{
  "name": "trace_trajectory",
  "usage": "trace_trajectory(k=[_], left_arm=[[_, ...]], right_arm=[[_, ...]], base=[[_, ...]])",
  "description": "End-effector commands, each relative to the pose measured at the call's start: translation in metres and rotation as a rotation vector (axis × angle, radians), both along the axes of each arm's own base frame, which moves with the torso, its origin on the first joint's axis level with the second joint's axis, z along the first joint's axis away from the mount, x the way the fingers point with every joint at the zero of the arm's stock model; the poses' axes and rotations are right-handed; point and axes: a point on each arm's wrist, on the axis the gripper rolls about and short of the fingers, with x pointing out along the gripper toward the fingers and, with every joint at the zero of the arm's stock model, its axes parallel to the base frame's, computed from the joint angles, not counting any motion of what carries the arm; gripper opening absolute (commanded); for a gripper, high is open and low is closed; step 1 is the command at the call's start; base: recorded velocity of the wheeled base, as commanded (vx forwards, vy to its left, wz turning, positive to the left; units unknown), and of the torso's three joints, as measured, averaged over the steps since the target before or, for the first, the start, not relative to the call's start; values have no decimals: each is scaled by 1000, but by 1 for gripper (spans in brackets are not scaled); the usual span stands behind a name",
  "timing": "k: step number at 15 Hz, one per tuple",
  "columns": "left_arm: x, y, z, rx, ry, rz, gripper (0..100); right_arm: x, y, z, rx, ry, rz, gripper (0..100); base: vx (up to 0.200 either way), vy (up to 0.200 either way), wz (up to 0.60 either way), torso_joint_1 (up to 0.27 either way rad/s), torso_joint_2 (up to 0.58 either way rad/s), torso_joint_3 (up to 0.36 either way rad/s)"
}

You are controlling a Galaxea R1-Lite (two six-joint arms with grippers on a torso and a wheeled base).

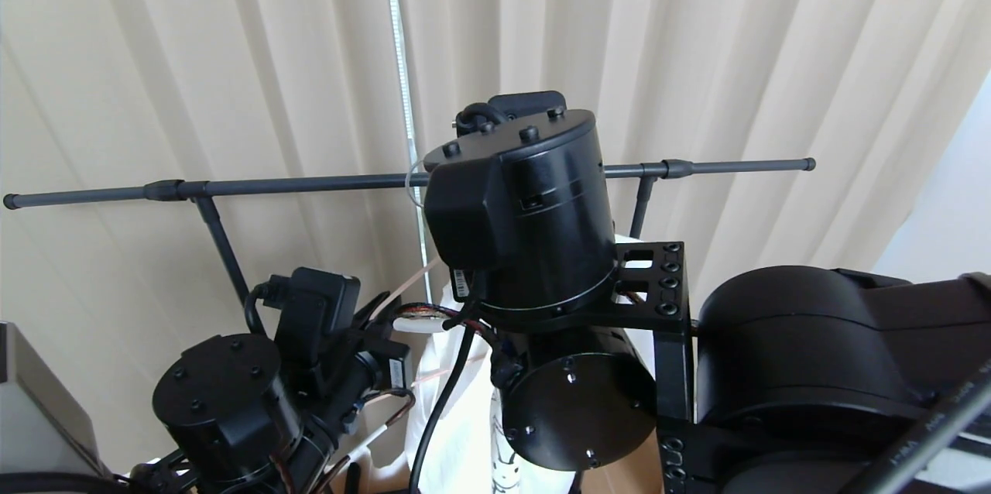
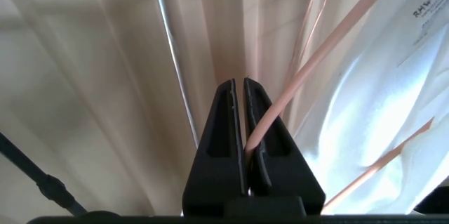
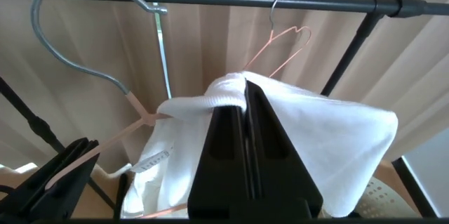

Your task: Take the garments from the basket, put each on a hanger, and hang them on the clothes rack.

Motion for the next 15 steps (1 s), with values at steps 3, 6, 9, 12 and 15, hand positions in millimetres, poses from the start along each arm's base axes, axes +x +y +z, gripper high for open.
trace_trajectory(k=[3,6,9,12,15], left_arm=[[-2,1,4,-11,-14,0,0],[-3,2,6,-14,-17,-2,0],[-3,2,6,-16,-18,-3,0],[-3,2,6,-16,-18,-3,0],[-3,1,6,-17,-19,-3,0]], right_arm=[[9,-11,5,14,-7,-36,100],[12,-16,4,16,-4,-51,100],[14,-14,0,10,1,-50,100],[14,-10,-5,-8,9,-42,100],[14,-9,-5,-3,25,8,100]], base=[[0,0,0,0,0,0],[0,0,0,0,0,0],[0,0,0,0,0,0],[0,0,0,0,0,0],[0,0,0,0,0,0]])
